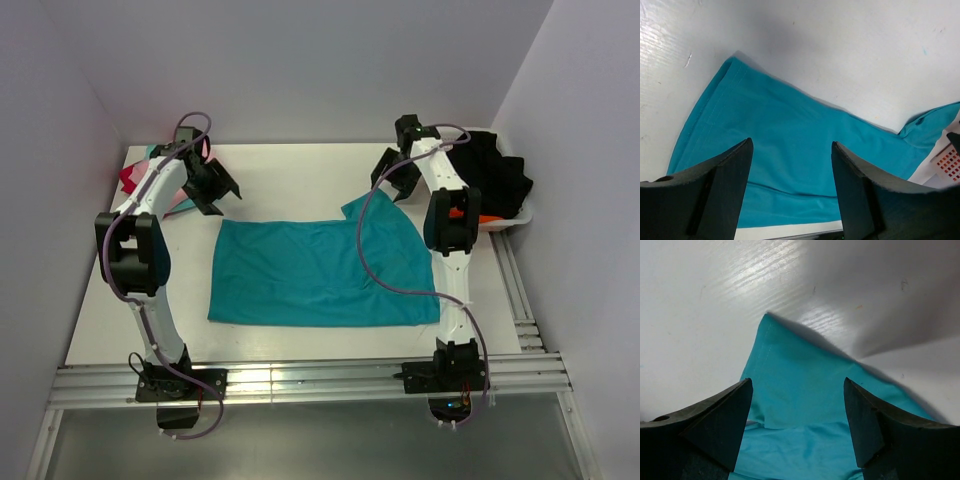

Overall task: Fold and stack the t-shirts
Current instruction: Neatly place the folded tshirt to the corner

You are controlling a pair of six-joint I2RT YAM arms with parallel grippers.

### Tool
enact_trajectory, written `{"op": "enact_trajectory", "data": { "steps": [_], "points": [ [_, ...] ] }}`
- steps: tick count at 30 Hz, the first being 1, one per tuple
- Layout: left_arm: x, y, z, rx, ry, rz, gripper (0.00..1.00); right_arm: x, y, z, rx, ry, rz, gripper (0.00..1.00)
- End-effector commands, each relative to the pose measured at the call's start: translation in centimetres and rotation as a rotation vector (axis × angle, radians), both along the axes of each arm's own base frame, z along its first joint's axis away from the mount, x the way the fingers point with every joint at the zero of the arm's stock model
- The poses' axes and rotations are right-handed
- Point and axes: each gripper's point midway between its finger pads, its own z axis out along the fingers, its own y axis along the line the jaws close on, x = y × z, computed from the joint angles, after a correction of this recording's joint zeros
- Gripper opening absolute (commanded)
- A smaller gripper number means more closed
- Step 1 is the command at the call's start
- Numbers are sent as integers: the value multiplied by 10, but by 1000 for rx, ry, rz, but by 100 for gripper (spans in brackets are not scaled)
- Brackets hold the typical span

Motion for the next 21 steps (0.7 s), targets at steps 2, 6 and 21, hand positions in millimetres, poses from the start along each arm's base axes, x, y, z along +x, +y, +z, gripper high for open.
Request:
{"op": "enact_trajectory", "data": {
  "steps": [2, 6, 21],
  "points": [
    [0, -6, 15, -28, -58, -63, 69, 29, -1, 14, -14, -114, -24, 80],
    [-3, -9, 12, -40, -54, -84, 68, 37, -9, 2, -58, -126, -56, 80],
    [-25, -6, -4, -33, -11, -137, 66, 35, 43, -41, -31, -72, -58, 73]
  ]
}}
